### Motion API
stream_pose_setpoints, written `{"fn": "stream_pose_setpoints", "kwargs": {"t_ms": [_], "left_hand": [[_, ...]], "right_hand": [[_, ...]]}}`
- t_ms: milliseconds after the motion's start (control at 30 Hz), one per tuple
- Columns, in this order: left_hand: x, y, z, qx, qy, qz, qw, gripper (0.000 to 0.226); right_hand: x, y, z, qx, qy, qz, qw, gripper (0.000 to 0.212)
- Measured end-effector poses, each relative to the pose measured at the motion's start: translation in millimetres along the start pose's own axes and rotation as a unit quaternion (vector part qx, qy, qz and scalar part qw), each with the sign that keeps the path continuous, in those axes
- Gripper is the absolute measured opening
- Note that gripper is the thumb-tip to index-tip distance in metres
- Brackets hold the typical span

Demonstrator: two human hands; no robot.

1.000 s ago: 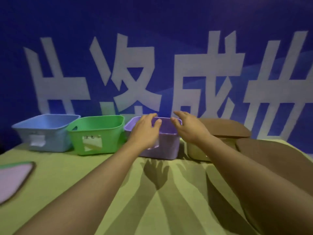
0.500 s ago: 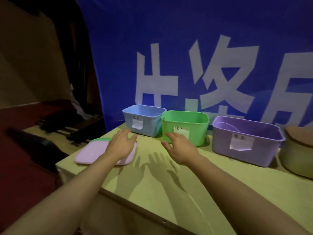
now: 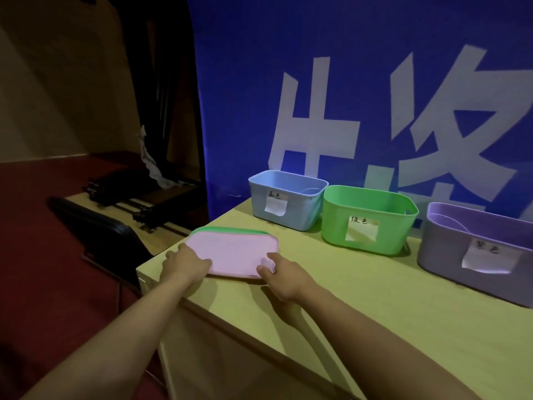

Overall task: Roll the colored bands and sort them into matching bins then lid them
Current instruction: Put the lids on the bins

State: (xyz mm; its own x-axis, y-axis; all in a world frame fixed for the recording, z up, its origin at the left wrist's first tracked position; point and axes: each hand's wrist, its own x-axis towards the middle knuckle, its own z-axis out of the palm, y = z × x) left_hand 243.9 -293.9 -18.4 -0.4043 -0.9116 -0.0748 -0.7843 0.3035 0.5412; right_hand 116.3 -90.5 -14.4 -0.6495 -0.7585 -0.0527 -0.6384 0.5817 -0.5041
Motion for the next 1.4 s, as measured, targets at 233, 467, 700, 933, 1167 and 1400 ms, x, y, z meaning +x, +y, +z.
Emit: {"fn": "stream_pose_setpoints", "kwargs": {"t_ms": [233,467,700,933,1167,1400], "left_hand": [[-21,32,-11,-0.076,0.067,0.065,0.993,0.069],[-65,94,-21,-0.201,0.05,0.13,0.97,0.07],[-121,180,12,-0.295,-0.022,0.26,0.919,0.075],[-169,241,59,-0.329,-0.143,0.272,0.893,0.101],[-224,301,99,-0.481,-0.271,0.251,0.795,0.057],[-242,377,136,-0.517,-0.287,0.159,0.791,0.039]], "right_hand": [[-10,4,-22,-0.044,0.092,-0.006,0.995,0.063],[-43,46,-97,-0.036,0.306,-0.074,0.948,0.037],[-101,89,-177,0.087,0.42,-0.073,0.9,0.036],[-160,161,-230,0.202,0.526,0.04,0.825,0.039],[-187,235,-287,0.324,0.583,0.138,0.732,0.039],[-181,286,-322,0.221,0.503,0.206,0.81,0.07]]}}
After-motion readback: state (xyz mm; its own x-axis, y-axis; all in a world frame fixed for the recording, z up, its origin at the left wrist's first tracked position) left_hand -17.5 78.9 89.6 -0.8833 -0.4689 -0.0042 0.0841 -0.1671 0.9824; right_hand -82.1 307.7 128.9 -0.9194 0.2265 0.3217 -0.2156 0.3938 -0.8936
